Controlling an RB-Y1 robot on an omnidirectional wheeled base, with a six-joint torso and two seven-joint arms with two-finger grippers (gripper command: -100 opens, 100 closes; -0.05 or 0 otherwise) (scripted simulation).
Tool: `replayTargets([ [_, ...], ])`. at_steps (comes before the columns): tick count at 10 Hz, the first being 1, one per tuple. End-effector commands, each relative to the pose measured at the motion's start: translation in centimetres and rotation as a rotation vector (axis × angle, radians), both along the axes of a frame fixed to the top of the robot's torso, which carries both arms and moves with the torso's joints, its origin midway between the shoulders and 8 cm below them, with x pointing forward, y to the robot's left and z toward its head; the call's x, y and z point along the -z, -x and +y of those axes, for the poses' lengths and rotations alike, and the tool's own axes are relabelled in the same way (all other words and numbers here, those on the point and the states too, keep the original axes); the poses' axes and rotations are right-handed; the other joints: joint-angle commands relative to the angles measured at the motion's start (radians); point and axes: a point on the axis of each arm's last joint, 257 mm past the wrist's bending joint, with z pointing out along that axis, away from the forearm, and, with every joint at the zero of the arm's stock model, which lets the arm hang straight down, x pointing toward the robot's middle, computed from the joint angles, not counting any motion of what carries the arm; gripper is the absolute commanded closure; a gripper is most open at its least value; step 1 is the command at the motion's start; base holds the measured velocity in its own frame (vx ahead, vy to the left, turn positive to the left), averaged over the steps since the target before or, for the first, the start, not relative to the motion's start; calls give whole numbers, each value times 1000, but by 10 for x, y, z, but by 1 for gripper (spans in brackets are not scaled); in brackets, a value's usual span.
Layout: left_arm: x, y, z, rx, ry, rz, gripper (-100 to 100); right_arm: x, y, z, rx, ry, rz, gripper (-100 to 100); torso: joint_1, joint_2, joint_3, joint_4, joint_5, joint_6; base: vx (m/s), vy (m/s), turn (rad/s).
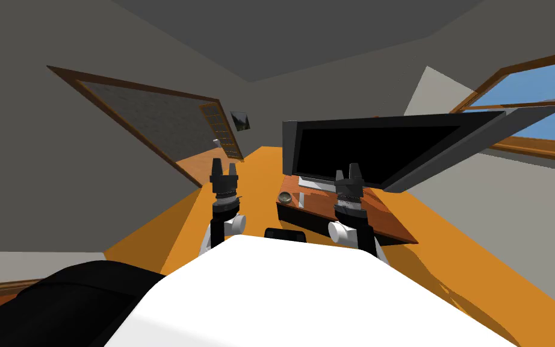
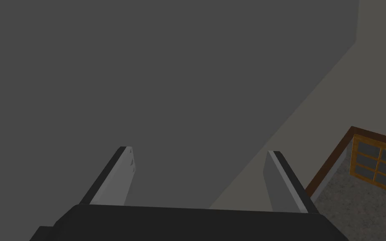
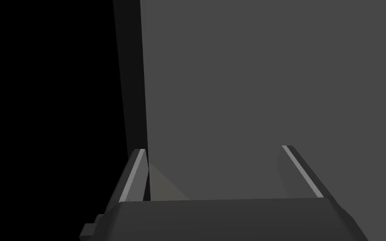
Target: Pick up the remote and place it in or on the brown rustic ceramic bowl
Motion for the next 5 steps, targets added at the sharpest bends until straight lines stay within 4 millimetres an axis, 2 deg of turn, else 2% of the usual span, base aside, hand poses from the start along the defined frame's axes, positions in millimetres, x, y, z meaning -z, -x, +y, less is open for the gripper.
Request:
replayTargets([
  [1,0,0,0,0,0,0,0,8,-1,3,10,66,21,-100,0,0,0,0,0,0,-23,-10,90],
  [5,0,0,0,0,0,0,0,37,-3,11,52,272,80,-100,-1,3,2,1,0,0,-49,-5,156],
])
